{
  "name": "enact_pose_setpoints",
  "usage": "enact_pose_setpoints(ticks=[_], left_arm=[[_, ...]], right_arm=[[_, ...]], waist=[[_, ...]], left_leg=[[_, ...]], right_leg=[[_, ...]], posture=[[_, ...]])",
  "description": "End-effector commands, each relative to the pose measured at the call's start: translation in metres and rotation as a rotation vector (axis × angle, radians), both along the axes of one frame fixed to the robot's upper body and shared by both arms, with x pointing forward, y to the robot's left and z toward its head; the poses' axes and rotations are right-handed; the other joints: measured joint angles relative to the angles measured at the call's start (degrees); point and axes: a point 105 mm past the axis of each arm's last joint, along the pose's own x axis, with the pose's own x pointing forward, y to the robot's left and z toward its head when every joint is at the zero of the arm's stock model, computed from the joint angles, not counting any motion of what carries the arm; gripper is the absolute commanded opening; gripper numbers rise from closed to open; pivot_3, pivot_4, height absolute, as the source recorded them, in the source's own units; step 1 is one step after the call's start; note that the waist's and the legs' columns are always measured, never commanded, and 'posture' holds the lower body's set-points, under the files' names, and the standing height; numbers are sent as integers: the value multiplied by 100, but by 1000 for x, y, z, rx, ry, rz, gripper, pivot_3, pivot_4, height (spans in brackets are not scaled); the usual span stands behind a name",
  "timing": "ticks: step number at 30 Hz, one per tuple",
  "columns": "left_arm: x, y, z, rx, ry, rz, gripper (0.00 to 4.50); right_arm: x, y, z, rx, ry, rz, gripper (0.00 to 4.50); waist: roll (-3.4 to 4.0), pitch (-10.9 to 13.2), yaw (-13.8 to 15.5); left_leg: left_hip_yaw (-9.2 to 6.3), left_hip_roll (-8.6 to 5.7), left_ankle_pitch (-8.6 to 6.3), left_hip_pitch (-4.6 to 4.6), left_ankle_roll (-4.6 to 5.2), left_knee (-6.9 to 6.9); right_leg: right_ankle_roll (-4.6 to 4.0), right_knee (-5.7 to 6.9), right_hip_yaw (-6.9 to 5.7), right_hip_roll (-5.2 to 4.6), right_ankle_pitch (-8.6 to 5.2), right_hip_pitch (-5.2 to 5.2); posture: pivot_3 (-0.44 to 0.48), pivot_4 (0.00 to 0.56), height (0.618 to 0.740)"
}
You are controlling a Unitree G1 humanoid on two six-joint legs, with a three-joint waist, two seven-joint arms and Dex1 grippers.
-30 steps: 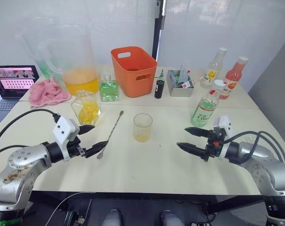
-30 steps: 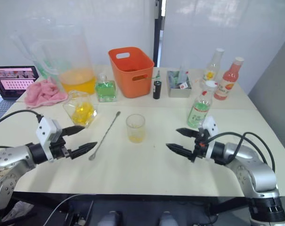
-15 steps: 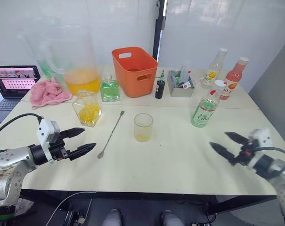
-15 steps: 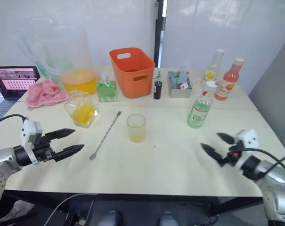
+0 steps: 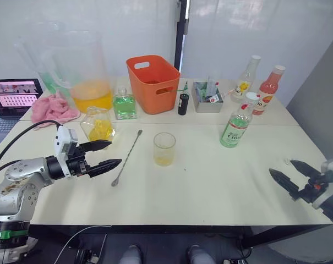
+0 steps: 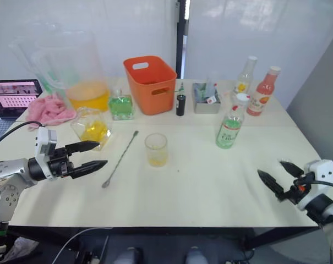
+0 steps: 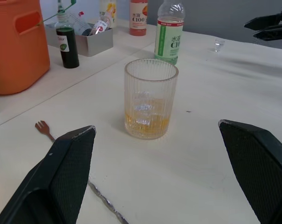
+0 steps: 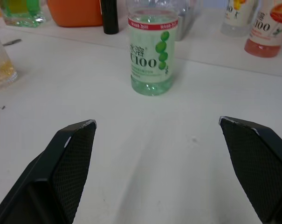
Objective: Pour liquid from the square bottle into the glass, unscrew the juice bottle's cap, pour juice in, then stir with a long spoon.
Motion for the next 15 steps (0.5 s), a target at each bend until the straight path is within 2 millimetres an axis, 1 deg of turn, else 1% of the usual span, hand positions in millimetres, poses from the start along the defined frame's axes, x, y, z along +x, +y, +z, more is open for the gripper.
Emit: enact_pose_setpoints(ticks=[1, 3, 5, 9, 15], left_arm=[[-8, -7, 18, -18, -58, -17, 4473], [-13, -7, 19, -30, -55, -11, 4473], [-17, -8, 20, -31, -52, -6, 4473], [-30, -12, 25, -47, -33, -8, 4473], [-34, -12, 30, -63, -49, 37, 4473]], right_arm=[[18, 1, 21, -7, -45, 5, 4500], [36, 3, 32, 1, -72, 4, 4500], [48, 4, 38, 3, -75, 3, 4500], [79, 13, 64, 65, -126, 33, 4500], [115, 22, 80, 43, -135, 64, 4500]], waist=[[0, 0, 2], [0, 0, -29], [3, 1, -45], [6, 3, -14], [6, 3, 9]], left_leg=[[0, 0, 0, 0, 0, 1], [3, 0, 0, 0, 0, 2], [4, 1, 0, 1, 0, 1], [2, 1, 1, 0, 2, -6], [1, 0, 1, -2, 2, -4]], right_leg=[[0, 0, 0, 0, 0, 0], [0, 0, 3, 0, 1, -1], [-2, 1, 4, 0, 3, -3], [-2, 0, 6, 3, -2, -4], [0, -4, 6, 3, -1, -3]], posture=[[0, 150, 738], [0, 150, 738], [0, 150, 738], [0, 150, 738], [0, 150, 738]])
